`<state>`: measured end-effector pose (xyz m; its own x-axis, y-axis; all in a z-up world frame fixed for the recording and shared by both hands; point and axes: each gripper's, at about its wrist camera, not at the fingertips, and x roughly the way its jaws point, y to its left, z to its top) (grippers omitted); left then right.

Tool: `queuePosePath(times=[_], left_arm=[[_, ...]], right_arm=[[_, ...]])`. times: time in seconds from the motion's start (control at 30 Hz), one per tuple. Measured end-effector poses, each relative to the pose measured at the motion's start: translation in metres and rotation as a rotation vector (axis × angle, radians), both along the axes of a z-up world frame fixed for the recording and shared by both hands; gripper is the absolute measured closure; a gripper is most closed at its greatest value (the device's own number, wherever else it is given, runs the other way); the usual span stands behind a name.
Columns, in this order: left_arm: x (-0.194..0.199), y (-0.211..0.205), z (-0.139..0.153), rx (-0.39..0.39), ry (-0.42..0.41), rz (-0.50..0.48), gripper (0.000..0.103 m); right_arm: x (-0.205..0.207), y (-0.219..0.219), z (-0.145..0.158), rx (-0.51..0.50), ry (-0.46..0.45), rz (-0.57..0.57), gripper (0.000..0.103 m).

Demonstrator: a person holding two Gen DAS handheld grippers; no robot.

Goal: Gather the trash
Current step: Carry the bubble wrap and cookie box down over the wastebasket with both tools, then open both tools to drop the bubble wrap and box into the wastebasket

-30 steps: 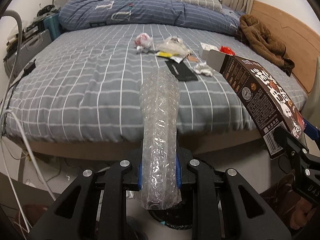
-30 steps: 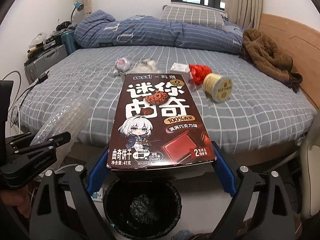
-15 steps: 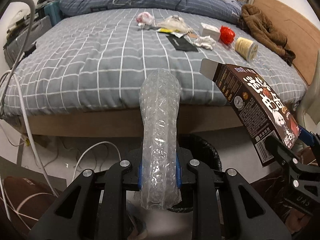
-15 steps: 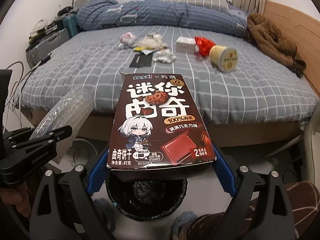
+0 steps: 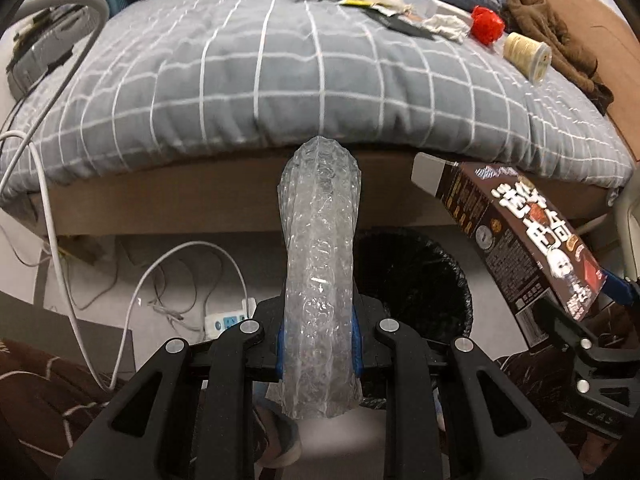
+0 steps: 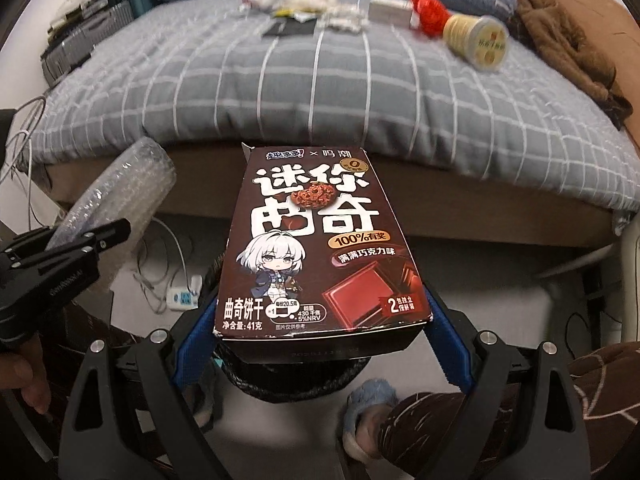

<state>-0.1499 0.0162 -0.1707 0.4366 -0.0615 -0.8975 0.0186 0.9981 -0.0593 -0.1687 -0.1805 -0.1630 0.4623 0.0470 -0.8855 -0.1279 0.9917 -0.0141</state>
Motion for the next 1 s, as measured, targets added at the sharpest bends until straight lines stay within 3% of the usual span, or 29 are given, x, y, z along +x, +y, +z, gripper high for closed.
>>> queuePosePath(times=[0.43,0.7,0.8,1.0], left_arm=[[0.012,0.005,-0.053,-0.003,0.133,0.013,0.081],[0.013,0.008,-0.069,0.013,0.163,0.015,0.081],[0.014,0.009,-0.07,0.015,0.16,0.02,0.081],[0.017,-0.002,-0.078,0.0,0.168,0.008,0.081]], right_arm=[[0.022,0.023,-0.072,-0.048,0.184,0.02,0.015],[0.031,0.035,-0.091,-0.051,0.209,0.037,0.014],[0.031,0.039,-0.091,-0.054,0.182,0.057,0.008],[0.034,0.022,-0.088,-0.061,0.164,0.04,0.008]])
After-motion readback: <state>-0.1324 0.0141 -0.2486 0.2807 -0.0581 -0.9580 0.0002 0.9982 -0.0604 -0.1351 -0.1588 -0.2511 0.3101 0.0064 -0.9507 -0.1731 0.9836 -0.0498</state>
